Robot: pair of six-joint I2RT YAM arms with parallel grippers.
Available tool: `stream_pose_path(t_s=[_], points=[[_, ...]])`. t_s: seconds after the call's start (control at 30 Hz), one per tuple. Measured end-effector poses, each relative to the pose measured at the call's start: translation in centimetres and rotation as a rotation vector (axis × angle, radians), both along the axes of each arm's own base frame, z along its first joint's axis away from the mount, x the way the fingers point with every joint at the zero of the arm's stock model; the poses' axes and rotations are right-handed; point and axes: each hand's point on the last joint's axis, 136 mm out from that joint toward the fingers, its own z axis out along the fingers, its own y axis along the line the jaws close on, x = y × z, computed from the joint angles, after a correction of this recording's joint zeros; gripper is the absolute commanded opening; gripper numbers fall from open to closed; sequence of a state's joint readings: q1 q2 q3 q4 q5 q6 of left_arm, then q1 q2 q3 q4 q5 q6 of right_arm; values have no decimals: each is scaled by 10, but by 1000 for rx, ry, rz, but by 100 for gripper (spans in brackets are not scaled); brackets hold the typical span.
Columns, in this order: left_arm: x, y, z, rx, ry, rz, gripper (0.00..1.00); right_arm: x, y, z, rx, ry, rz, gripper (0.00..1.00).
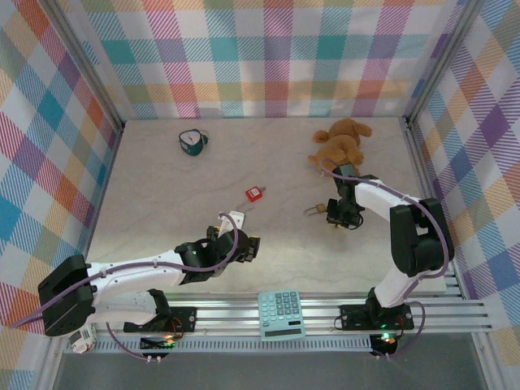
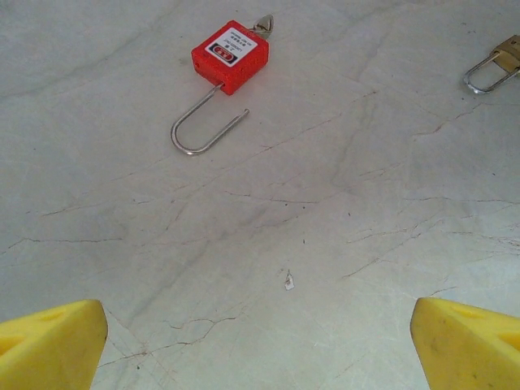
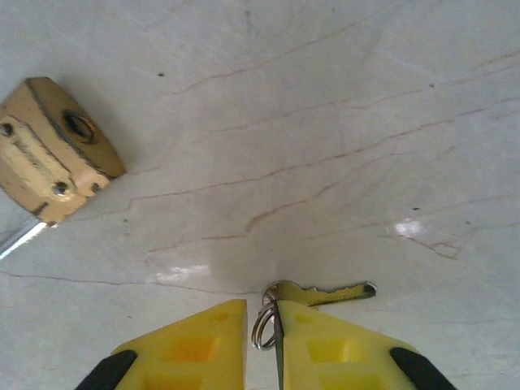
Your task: Unlock with the key
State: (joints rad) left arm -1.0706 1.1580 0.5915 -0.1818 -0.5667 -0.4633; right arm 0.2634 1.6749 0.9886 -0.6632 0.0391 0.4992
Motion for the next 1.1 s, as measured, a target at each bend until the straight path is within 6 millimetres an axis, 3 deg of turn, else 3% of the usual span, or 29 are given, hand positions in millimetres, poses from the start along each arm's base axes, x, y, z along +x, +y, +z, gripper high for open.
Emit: stream_pose_path(t_s=[0.23,0.6,1.1], points=[[-1,3,1,-8,-6,2,96,4,5,2,20,-15,-10,20],[-2,3,-2,3,0,1,95,-6,4,5,-131,-27,85,21],[-2,4,-4,9,4,1,96,0,0,3,-211,-31,128,18]])
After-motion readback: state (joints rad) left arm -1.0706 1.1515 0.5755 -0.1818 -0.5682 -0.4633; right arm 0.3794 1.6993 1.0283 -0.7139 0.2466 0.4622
